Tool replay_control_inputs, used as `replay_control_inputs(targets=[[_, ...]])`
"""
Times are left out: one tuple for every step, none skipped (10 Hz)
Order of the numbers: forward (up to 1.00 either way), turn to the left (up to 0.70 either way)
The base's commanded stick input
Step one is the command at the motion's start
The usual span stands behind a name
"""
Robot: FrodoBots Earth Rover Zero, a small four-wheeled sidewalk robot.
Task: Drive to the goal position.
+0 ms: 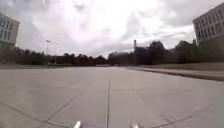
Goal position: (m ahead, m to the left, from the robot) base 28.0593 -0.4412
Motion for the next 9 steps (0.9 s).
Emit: replay_control_inputs(targets=[[1.00, 0.00], [1.00, 0.00], [1.00, 0.00], [1.00, 0.00], [1.00, 0.00], [1.00, 0.00], [1.00, 0.00], [1.00, 0.00], [1.00, -0.02]])
